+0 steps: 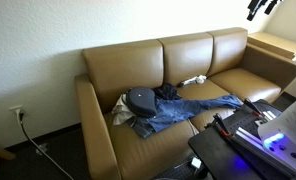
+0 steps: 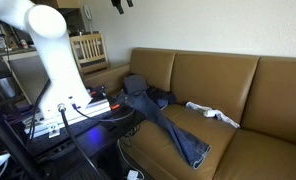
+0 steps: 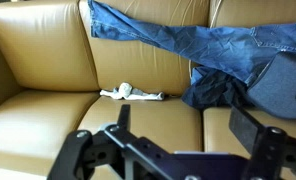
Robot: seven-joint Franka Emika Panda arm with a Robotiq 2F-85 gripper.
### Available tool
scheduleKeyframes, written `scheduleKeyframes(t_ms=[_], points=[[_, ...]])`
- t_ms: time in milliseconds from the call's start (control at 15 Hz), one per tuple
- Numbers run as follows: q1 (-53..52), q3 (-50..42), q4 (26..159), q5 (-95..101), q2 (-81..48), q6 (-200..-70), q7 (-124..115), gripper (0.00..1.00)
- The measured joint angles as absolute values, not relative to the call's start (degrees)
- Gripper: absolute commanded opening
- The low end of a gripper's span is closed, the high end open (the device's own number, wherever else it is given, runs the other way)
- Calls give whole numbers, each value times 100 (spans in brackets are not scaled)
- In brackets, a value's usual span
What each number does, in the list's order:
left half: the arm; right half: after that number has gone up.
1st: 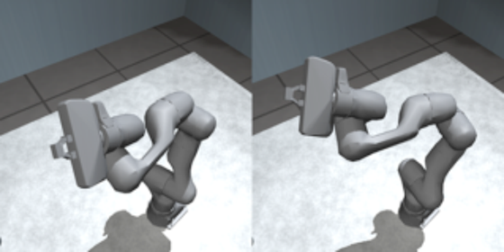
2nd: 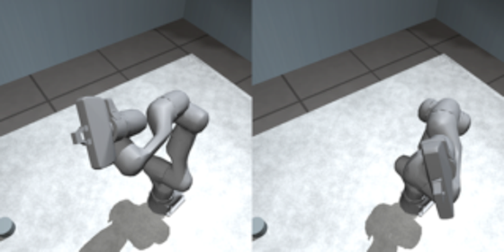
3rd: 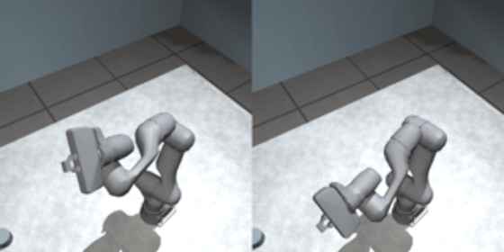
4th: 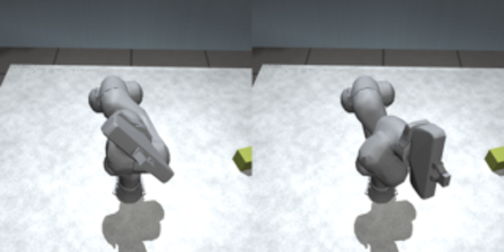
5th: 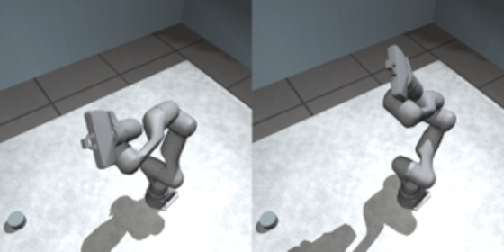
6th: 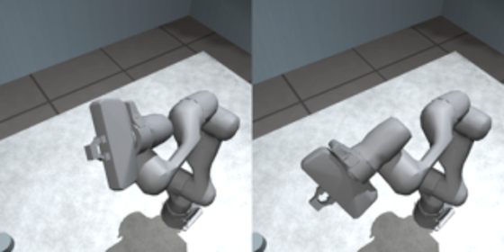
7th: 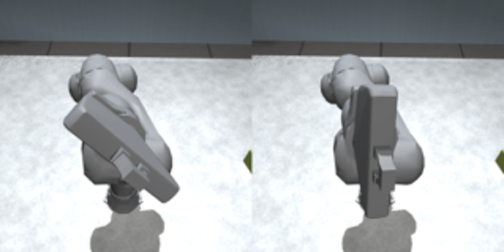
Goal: Move the bag to the right
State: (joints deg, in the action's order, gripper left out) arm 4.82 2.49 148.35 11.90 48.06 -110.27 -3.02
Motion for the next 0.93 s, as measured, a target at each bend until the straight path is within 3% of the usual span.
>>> scheduleKeyframes(t_ms=[467,933], points=[[370,231,14886,1112,4601,-11032,-242,100],[-794,664,14681,526,2239,-12000,-148,100]])
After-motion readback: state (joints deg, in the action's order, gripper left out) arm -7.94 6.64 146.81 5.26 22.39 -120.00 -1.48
